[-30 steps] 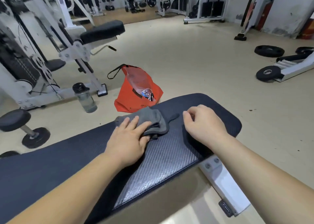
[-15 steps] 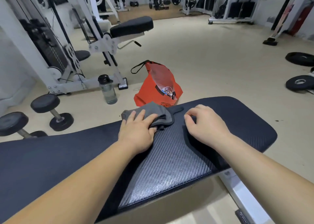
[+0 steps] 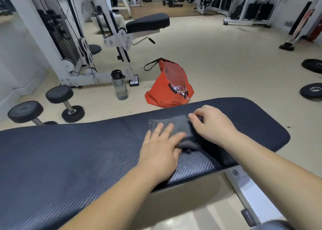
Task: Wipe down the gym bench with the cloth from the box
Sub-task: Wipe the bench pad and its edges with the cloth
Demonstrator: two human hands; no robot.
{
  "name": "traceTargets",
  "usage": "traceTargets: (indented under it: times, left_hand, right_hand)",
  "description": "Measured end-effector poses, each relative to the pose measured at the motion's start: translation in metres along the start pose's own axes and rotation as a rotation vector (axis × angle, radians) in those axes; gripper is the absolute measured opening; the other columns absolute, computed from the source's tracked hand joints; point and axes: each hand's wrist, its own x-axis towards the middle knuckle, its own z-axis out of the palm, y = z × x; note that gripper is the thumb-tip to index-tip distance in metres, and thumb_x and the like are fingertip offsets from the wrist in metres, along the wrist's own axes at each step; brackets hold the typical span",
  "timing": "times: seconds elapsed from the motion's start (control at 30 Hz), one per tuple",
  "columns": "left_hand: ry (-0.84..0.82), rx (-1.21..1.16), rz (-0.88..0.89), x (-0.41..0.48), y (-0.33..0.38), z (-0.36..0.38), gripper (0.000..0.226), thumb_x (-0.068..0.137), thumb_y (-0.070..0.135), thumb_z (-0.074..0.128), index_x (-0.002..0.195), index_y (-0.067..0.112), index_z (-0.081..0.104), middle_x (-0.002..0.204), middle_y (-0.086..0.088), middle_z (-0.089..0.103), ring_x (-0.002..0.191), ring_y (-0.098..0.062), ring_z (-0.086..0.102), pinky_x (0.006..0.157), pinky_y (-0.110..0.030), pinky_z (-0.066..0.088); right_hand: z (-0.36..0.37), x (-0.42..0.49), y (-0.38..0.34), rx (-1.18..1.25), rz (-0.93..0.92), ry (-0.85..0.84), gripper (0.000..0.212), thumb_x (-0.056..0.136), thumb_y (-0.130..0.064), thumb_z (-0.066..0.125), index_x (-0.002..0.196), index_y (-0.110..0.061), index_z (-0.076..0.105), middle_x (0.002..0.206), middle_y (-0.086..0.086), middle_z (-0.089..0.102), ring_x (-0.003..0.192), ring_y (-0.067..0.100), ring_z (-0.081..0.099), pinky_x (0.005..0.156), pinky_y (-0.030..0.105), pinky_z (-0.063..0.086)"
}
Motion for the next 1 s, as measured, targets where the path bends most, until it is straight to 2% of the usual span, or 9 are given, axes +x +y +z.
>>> traceTargets:
  times: [0.1,0.17,0.27,0.37,0.53,0.6,0.73,0.8,1.0]
  left_hand:
    - [-0.059,0.011,0.241,-0.062,-0.02,-0.004,0.053,0.1,0.046,0.033,0.151,0.054,0.025,0.171,0.014,0.01,0.159,-0.016,0.0,0.129,-0.043,0.002]
    - [-0.102,0.014,0.287,-0.072,-0.06,-0.014,0.057,0.094,0.052,0.022,0.151,0.055,0.026,0.171,0.016,0.012,0.159,-0.012,0.003,0.129,-0.041,0.007]
    - [-0.042,0.033,-0.007,-0.066,-0.113,-0.031,0.052,0.102,0.048,0.034,0.154,0.052,0.028,0.171,0.013,0.016,0.159,-0.015,0.008,0.129,-0.041,0.012]
    - [0.007,0.064,-0.25,-0.076,-0.112,-0.029,0.053,0.105,0.045,0.036,0.156,0.051,0.023,0.172,0.008,0.016,0.159,-0.023,0.009,0.127,-0.046,0.016]
    - [0.016,0.18,0.223,-0.114,-0.116,-0.031,0.052,0.095,0.05,0.036,0.147,0.051,0.039,0.16,0.009,0.044,0.147,-0.022,0.043,0.114,-0.043,0.045]
    - [-0.031,0.203,0.249,-0.099,-0.143,-0.042,0.051,0.098,0.05,0.037,0.149,0.051,0.038,0.162,0.012,0.04,0.15,-0.016,0.038,0.118,-0.036,0.039]
    - [-0.052,0.14,-0.218,-0.031,-0.157,-0.051,0.053,0.105,0.045,0.036,0.156,0.05,0.023,0.171,0.005,0.02,0.157,-0.025,0.019,0.124,-0.044,0.028]
    - [-0.077,0.128,-0.324,0.005,-0.141,-0.05,0.053,0.106,0.045,0.033,0.157,0.05,0.019,0.172,0.002,0.015,0.157,-0.032,0.013,0.122,-0.054,0.028]
    - [-0.032,0.111,-0.03,0.004,-0.079,-0.025,0.053,0.104,0.043,0.041,0.155,0.048,0.026,0.172,0.006,0.015,0.159,-0.026,0.009,0.126,-0.052,0.017]
  right_hand:
    - [0.006,0.001,-0.015,0.005,-0.057,0.0,0.034,0.102,-0.046,0.049,0.098,-0.023,0.073,0.095,-0.005,0.061,0.102,0.02,0.058,0.083,0.043,0.054]
    - [0.015,0.002,-0.031,-0.02,-0.108,-0.039,0.032,0.102,-0.045,0.05,0.107,-0.025,0.074,0.105,-0.004,0.064,0.11,0.021,0.058,0.087,0.043,0.054]
    - [0.029,0.004,-0.056,-0.046,-0.205,-0.097,0.032,0.102,-0.043,0.052,0.118,-0.025,0.073,0.118,-0.003,0.065,0.121,0.02,0.054,0.093,0.042,0.053]
    - [0.037,0.008,-0.073,-0.05,-0.254,-0.139,0.034,0.102,-0.044,0.051,0.123,-0.026,0.07,0.123,-0.005,0.064,0.123,0.02,0.054,0.096,0.042,0.052]
    - [0.05,0.02,-0.079,-0.034,-0.214,-0.165,0.035,0.103,-0.042,0.048,0.125,-0.025,0.069,0.128,-0.005,0.062,0.128,0.02,0.053,0.098,0.043,0.051]
    - [0.053,0.023,-0.08,-0.056,-0.203,-0.173,0.036,0.104,-0.042,0.046,0.125,-0.026,0.069,0.129,-0.005,0.062,0.128,0.021,0.052,0.098,0.042,0.051]
    - [0.057,0.03,-0.081,-0.034,-0.209,-0.101,0.035,0.104,-0.045,0.044,0.112,-0.027,0.073,0.116,-0.006,0.065,0.119,0.018,0.056,0.09,0.04,0.053]
    - [0.056,0.033,-0.081,-0.007,-0.215,-0.046,0.035,0.104,-0.045,0.043,0.106,-0.027,0.073,0.107,-0.006,0.066,0.111,0.018,0.058,0.085,0.042,0.055]
    - [0.058,0.039,-0.082,0.017,-0.212,0.025,0.028,0.103,-0.039,0.048,0.098,-0.02,0.068,0.1,-0.003,0.066,0.103,0.024,0.061,0.078,0.041,0.052]
